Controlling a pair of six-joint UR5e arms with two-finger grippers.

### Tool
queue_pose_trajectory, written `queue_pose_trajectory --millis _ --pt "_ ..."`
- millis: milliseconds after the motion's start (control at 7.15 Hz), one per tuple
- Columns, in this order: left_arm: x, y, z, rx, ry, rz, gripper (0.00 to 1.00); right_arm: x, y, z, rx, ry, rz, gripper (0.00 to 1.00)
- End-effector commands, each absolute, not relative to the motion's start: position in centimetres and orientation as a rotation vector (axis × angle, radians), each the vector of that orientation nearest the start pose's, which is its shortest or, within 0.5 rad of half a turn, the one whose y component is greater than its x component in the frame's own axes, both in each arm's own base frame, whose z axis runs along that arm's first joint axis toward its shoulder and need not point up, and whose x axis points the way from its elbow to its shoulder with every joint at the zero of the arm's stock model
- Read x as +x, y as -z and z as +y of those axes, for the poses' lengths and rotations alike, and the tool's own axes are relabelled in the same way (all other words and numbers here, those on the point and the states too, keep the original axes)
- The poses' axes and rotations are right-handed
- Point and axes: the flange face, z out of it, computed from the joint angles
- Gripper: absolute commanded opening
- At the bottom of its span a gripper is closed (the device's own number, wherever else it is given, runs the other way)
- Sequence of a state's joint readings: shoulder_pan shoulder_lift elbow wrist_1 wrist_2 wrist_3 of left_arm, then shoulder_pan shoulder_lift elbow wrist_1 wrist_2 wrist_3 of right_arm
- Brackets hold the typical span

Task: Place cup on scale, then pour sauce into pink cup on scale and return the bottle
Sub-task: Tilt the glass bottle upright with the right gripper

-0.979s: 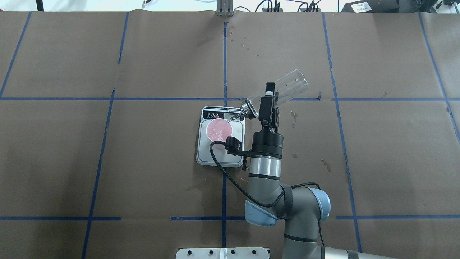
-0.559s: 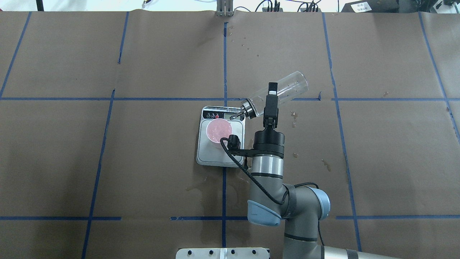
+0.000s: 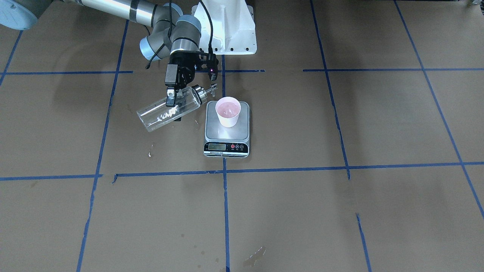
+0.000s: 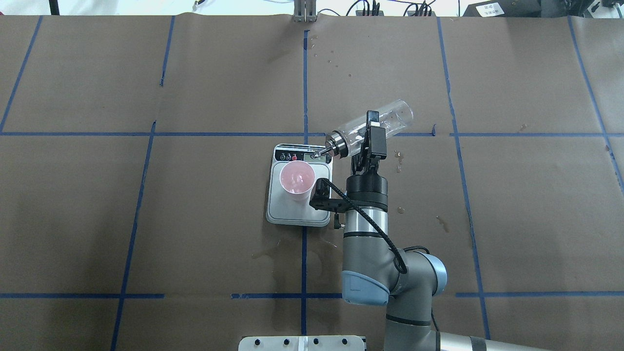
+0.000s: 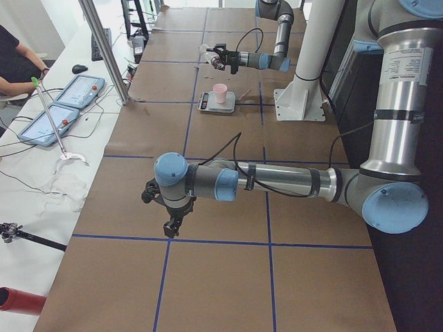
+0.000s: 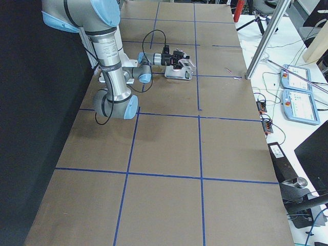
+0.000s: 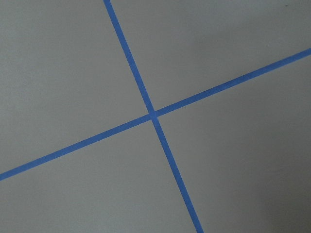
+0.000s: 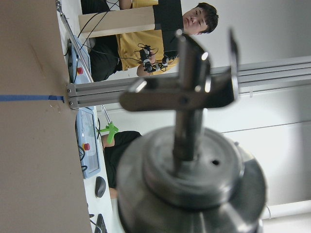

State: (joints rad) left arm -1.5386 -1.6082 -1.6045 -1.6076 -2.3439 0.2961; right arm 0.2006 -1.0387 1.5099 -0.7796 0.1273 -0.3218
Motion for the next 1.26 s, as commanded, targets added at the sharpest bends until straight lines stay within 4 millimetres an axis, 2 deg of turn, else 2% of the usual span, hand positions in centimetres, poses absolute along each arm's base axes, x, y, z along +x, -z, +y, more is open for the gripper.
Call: queue_pose_trajectory --millis 0,140,559,699,979,1119 --pt "-4.7 -61.6 -51.9 0.211 -0.356 0.754 1.0 -54.6 -26.7 -34.8 1.485 0.328 0.357 0.0" --pt "-4.7 -61.4 -52.1 0.214 -0.357 0.753 1.0 -54.3 -28.0 -35.0 1.495 0.268 0.252 0.0" --pt "-4.7 -60.8 -52.2 0.223 -0.36 0.752 1.0 -53.3 -28.6 -35.7 1.507 0.159 0.068 0.0" --pt "-4.7 -60.8 -52.2 0.225 -0.36 0.752 1.0 -52.5 -31.2 -36.7 1.483 0.116 -0.013 0.0" --pt "-4.8 -60.5 -52.4 0.23 -0.36 0.751 1.0 -49.9 -34.2 -38.3 1.437 0.02 -0.154 0.0" --pt "-4.7 -60.5 -52.4 0.229 -0.362 0.753 1.0 -49.0 -35.7 -38.8 1.417 0.024 -0.164 0.0"
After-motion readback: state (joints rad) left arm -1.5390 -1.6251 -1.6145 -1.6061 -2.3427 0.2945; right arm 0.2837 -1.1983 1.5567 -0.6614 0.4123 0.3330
